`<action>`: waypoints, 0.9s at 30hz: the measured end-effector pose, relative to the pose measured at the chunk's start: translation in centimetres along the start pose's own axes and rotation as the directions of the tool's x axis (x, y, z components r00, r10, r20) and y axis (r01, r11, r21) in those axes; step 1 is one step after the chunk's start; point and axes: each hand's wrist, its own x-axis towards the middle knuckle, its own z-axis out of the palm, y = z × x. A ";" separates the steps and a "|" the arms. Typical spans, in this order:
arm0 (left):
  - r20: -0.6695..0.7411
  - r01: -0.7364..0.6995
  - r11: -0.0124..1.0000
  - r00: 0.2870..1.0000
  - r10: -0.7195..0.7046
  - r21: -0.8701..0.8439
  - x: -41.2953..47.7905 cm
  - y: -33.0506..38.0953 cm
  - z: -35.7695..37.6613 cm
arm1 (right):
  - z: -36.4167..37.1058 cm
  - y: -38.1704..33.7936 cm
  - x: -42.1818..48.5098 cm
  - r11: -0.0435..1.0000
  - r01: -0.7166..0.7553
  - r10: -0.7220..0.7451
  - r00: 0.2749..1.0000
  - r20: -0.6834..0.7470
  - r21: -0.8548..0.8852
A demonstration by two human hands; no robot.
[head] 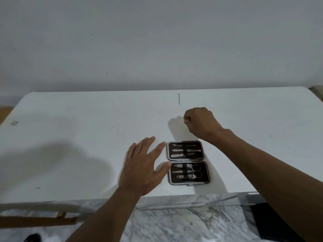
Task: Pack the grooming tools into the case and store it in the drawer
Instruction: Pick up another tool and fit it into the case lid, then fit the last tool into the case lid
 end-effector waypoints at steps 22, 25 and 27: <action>0.110 0.008 0.999 0.994 -0.004 -0.033 0.4 0.0 -0.2 | 0.3 -2.6 13.1 0.870 -0.473 0.482 0.876 -0.035 0.137; 0.109 0.007 0.999 0.994 -0.003 -0.039 0.4 0.1 -0.3 | 0.0 -2.9 13.3 0.851 -0.505 0.511 0.860 -0.005 0.148; 0.107 0.013 0.999 0.994 -0.009 -0.038 0.4 0.0 -0.3 | 0.1 -2.8 13.3 0.842 -0.515 0.519 0.855 0.018 0.162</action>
